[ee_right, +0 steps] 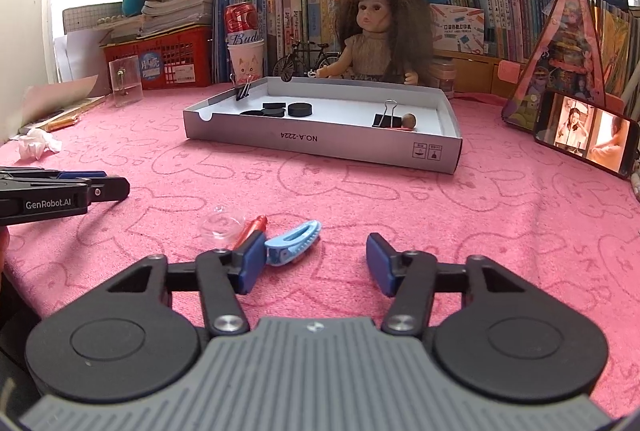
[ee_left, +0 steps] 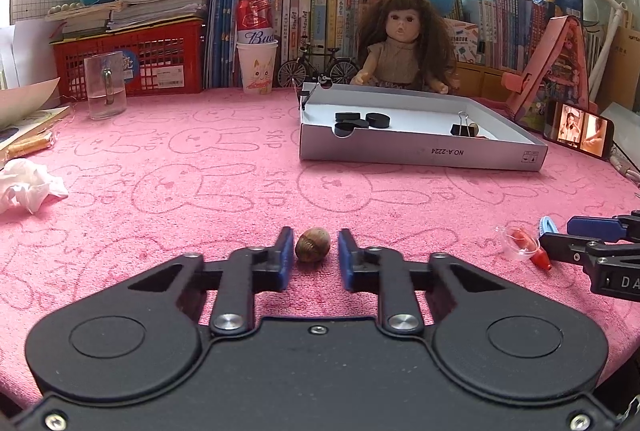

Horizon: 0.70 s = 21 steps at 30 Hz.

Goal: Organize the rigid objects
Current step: 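Grasp the brown acorn with the left tool while the right tool grasps the other blue hair clip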

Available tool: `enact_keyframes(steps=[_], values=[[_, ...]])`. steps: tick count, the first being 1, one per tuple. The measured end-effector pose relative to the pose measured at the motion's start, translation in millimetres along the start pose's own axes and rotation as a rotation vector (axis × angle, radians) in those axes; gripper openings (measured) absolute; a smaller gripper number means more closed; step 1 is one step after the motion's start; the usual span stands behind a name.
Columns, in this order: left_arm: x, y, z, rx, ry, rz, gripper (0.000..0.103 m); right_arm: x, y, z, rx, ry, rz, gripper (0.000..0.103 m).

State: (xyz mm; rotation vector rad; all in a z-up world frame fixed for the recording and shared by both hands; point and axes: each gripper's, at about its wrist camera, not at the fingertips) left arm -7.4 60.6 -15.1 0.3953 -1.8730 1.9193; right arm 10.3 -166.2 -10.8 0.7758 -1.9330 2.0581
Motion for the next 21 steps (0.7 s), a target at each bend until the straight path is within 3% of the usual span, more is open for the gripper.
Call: enact_keyframes(steps=[1,3,4,10,16,18,21], values=[[0,0,0,0.004,-0.002,0.001,0.017,-1,0,0,0.002,0.011,0.000,0.044],[0,-1,0,0.009,0.000,0.002,0.017,-2,-1,1,-0.001,0.030,0.000,0.023],[-1,-1,1,0.008,-0.001,0.003,0.017,-3,-2,3,-0.008,0.040,-0.001,0.019],[-2,-6,7,0.003,0.014,0.009,0.017,-7,-7,8,-0.038,0.050,-0.006,0.018],[-6,-8,11,0.006,0.021,0.001,0.017,-9,-9,8,-0.045,0.044,0.009,0.028],[-7,-8,11,0.009,0.022,-0.004,0.017,-9,-10,7,-0.036,0.047,0.015,0.041],[-8,-8,12,0.008,0.024,-0.007,0.017,-12,-12,5,-0.012,0.057,0.017,0.049]])
Point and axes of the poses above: each gripper's, at about its wrist camera, not at the fingertips, and x roughly against the way its jaws point, z to its right, y to its underside, and after that the axes turned 1 degree about -z, right-handed
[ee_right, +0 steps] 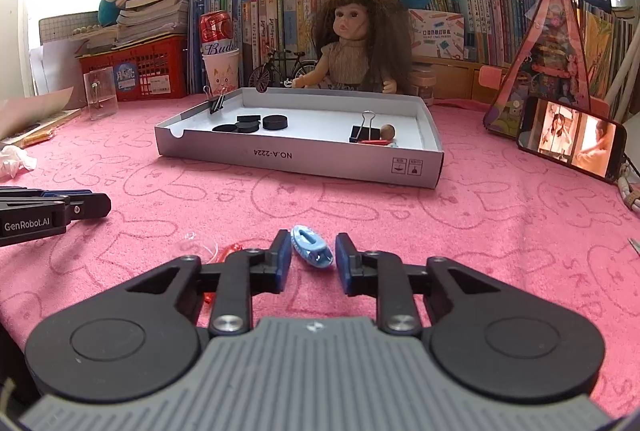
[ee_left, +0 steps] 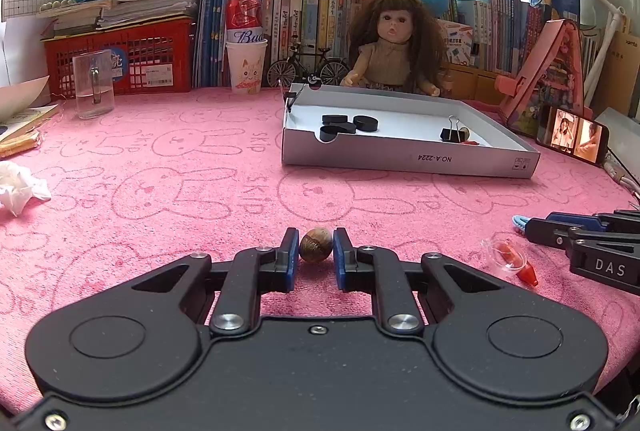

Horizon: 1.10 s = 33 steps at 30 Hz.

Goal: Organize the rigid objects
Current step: 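Grasp the brown acorn with the left tool while the right tool grasps the other blue hair clip, then carry the acorn in the left tool while the right tool carries the hair clip into the tray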

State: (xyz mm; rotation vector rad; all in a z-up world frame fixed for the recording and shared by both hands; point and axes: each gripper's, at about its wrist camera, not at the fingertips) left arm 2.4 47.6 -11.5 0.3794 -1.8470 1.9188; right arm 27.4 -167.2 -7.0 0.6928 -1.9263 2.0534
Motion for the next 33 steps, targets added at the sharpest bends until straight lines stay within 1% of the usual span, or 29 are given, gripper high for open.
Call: enact_keyframes(steps=[2,6,7,9,11,16,23,26,33], values=[[0,0,0,0.000,0.001,-0.001,0.017,-2,0,-1,0.004,0.016,0.004,0.052],[-1,0,2,-0.006,0.006,-0.001,0.017,-8,-2,0,-0.011,0.033,-0.022,0.052],[-1,0,3,-0.006,0.008,-0.001,0.017,-8,-2,1,-0.011,0.032,-0.025,0.050],[-2,-1,4,-0.006,0.011,0.000,0.017,-8,-2,1,-0.010,0.029,-0.026,0.029],[-3,-2,5,-0.004,0.015,-0.001,0.017,-8,-3,3,-0.025,0.024,-0.030,0.022],[-4,-5,8,-0.002,0.023,0.003,0.017,-7,-8,13,-0.096,0.009,-0.029,0.021],[-9,-14,10,-0.006,0.047,-0.003,0.017,-6,-16,16,-0.101,0.026,-0.005,0.021],[-11,-21,12,-0.022,0.047,0.006,0.017,-6,-19,18,-0.111,0.034,0.002,0.021],[-15,-33,15,-0.015,0.060,0.020,0.017,-7,-26,24,-0.135,0.048,0.013,0.021]])
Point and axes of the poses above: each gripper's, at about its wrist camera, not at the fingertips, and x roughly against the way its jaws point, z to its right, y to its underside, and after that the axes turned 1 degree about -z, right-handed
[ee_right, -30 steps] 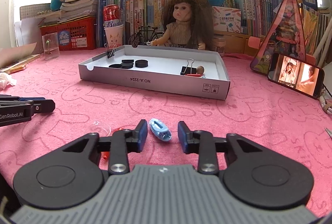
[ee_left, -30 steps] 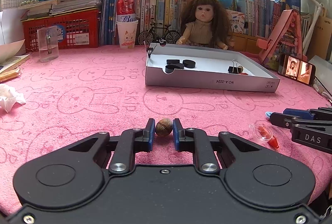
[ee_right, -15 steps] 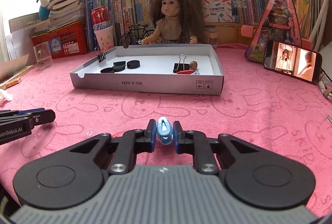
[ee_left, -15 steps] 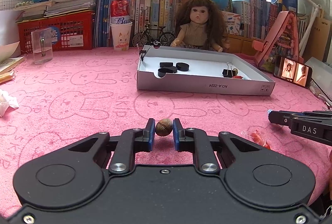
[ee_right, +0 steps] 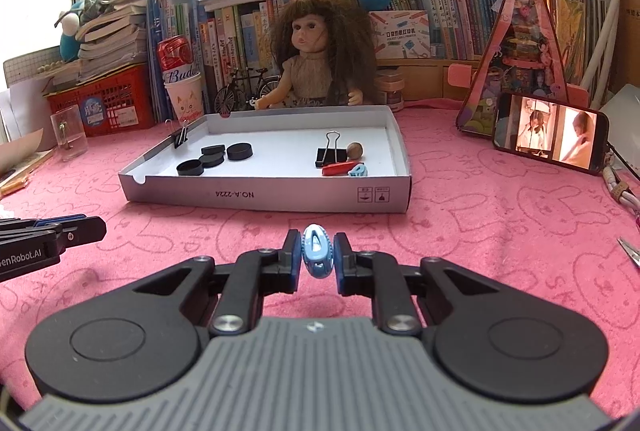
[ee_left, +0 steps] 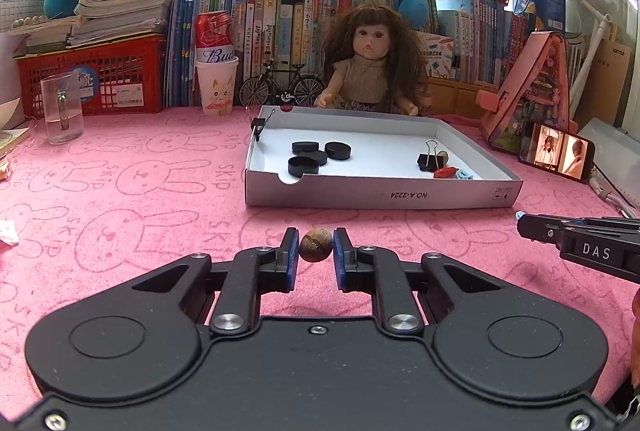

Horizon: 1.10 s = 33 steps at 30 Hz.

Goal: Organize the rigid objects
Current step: 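Carry the acorn in the left tool while the right tool carries the hair clip into the tray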

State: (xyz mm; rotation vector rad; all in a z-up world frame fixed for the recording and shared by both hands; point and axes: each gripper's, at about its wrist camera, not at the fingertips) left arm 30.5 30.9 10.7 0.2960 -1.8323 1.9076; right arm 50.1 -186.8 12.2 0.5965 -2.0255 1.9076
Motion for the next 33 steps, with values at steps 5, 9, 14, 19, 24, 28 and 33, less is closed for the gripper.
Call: enact_keyframes(steps=[5,9,14,19,24,28,33], values=[[-1,-1,2,0.005,0.005,0.000,0.017,0,-3,1,-0.005,0.009,0.009,0.021],[-1,0,2,0.008,0.004,-0.006,0.017,1,-3,2,-0.007,0.011,0.008,0.021],[-2,1,0,0.014,-0.001,-0.010,0.017,1,-2,2,-0.009,0.011,0.006,0.021],[-4,-1,-1,0.021,0.000,-0.010,0.017,1,-2,3,-0.011,0.015,0.010,0.021],[-8,-10,-3,0.045,0.012,-0.008,0.017,-1,-8,5,-0.014,0.024,0.021,0.021],[-15,-20,-5,0.059,0.019,0.002,0.017,-5,-16,9,-0.041,0.024,0.028,0.021],[-25,-34,-2,0.055,0.024,0.013,0.017,-13,-27,13,-0.055,0.030,0.045,0.021]])
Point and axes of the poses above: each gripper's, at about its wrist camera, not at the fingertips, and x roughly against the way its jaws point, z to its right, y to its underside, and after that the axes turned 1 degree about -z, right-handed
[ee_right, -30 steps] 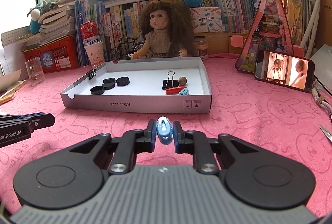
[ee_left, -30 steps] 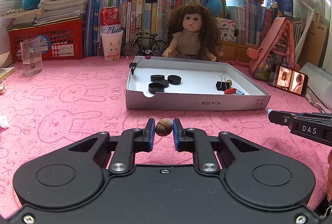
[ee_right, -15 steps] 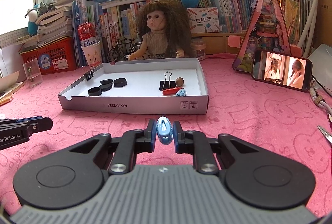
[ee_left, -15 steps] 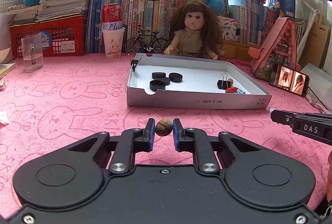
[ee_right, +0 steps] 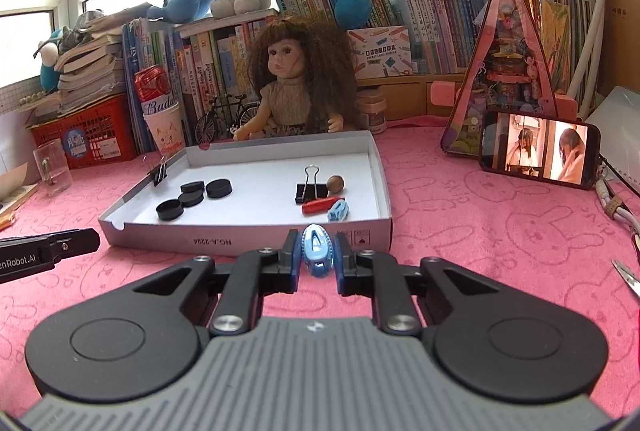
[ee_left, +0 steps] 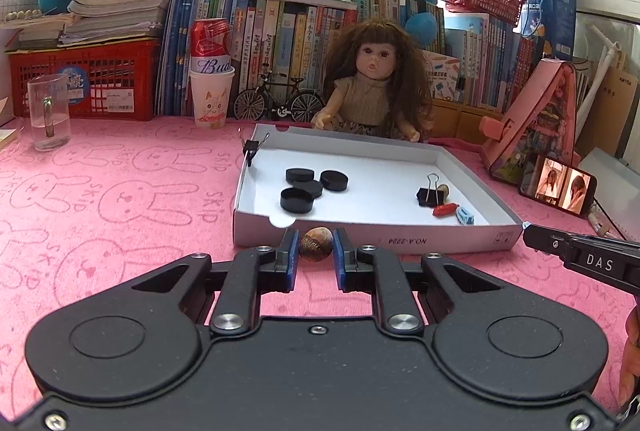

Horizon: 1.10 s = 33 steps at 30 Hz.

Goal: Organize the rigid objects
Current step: 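Carry the acorn in the left tool while the right tool carries the hair clip into the tray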

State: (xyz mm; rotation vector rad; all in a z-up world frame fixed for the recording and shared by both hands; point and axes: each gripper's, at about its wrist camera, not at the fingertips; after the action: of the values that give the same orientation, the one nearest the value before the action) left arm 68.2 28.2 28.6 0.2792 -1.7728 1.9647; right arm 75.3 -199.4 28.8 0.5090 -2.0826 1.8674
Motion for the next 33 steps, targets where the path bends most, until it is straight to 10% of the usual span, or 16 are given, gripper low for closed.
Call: enact_keyframes(steps=[33], values=[[-111,-63,-13,0.100,0.015,-0.174,0.017,-81,-54,39,-0.191,-0.084,-0.150,0.021]])
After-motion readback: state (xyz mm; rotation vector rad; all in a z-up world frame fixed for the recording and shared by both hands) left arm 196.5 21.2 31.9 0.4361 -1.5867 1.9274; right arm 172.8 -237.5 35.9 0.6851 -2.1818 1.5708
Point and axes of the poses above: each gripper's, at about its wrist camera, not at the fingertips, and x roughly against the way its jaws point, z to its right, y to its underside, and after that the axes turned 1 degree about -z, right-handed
